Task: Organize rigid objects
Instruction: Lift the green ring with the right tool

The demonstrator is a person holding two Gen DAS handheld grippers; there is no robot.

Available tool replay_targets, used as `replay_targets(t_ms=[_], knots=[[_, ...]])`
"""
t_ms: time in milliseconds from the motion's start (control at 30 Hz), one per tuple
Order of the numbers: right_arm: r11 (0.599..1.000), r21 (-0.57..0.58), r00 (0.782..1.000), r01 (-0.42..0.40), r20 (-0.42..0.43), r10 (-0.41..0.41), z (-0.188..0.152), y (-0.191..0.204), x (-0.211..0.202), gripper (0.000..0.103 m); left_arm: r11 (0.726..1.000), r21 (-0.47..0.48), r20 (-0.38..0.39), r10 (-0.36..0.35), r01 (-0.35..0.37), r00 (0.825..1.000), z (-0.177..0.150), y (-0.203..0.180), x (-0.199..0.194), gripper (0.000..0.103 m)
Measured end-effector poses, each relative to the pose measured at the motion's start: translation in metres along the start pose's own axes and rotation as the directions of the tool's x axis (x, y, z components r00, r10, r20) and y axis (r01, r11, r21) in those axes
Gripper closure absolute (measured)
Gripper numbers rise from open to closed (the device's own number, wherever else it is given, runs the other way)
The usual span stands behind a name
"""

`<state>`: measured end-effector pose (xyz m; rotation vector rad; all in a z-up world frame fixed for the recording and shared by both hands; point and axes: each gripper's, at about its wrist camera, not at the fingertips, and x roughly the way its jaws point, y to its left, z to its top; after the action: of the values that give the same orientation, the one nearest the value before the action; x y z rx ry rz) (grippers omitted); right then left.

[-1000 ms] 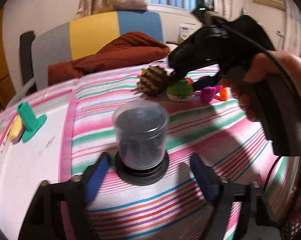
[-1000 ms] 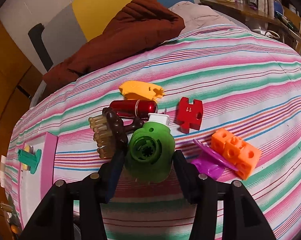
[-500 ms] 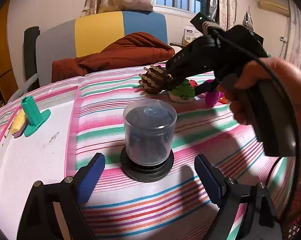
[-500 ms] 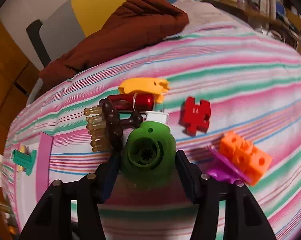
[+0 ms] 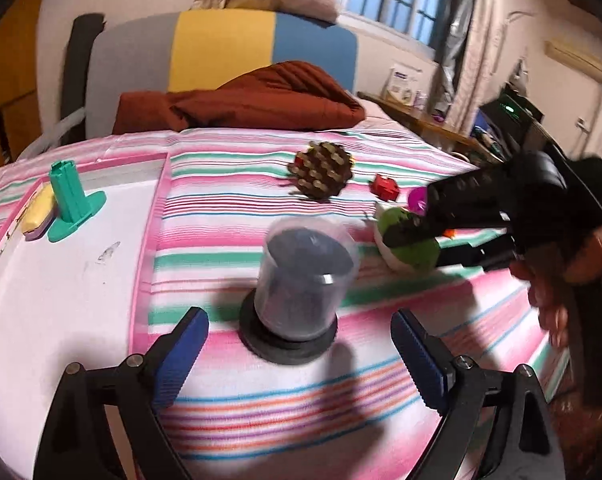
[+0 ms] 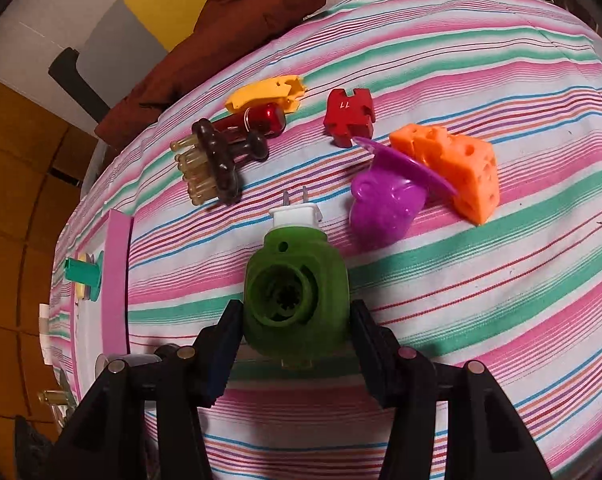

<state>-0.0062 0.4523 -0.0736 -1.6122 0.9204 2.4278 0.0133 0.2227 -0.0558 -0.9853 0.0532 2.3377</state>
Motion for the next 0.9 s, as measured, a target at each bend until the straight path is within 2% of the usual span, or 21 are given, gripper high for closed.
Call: replay_targets(t_ms=[133,233,300,367,400,500,667,900], knots=[[1.0,-0.019,1.0,0.009,0.006,-0.008,0.0,0.002,0.0,0.049,0.999,-0.016,0.036,0.029,-0.028,0.999,0.018,0.0,0.0,0.01],[1.0,-0.026,1.0,0.009,0.014,-0.009,0.003,0.0,0.004,0.049,0.996,0.032,0.059,0.077,-0.079,0.995,0.026,-0.003,0.001,0.012],[0.999,-0.049,1.0,0.017,0.02,-0.016,0.003,0.002,0.004,0.049,0.989,0.1,0.041,0.106,-0.11,0.993,0.025,-0.007,0.006,0.027],[0.998,-0.058,1.0,0.025,0.021,-0.023,0.003,0.003,0.005,0.049,0.986,0.131,0.004,0.099,-0.098,0.995,0.02,-0.009,0.012,0.052],[0.997,-0.065,0.999,0.031,0.021,-0.029,0.002,0.004,0.005,0.049,0.987,0.135,-0.016,0.091,-0.088,0.996,0.018,-0.008,0.015,0.058],[0.992,-0.106,0.998,0.067,0.025,-0.065,0.002,0.012,0.008,0.049,0.991,0.1,-0.014,0.089,-0.088,0.996,0.013,-0.004,0.012,0.059],[0.984,-0.145,0.995,0.102,0.038,-0.097,-0.002,0.015,0.005,0.049,0.999,0.029,-0.019,0.023,-0.022,1.0,0.012,0.006,-0.004,0.059],[0.987,-0.133,0.995,0.092,0.043,-0.087,-0.001,0.012,0.006,0.049,0.996,0.086,0.055,-0.02,0.015,0.998,0.013,0.006,-0.044,0.059]])
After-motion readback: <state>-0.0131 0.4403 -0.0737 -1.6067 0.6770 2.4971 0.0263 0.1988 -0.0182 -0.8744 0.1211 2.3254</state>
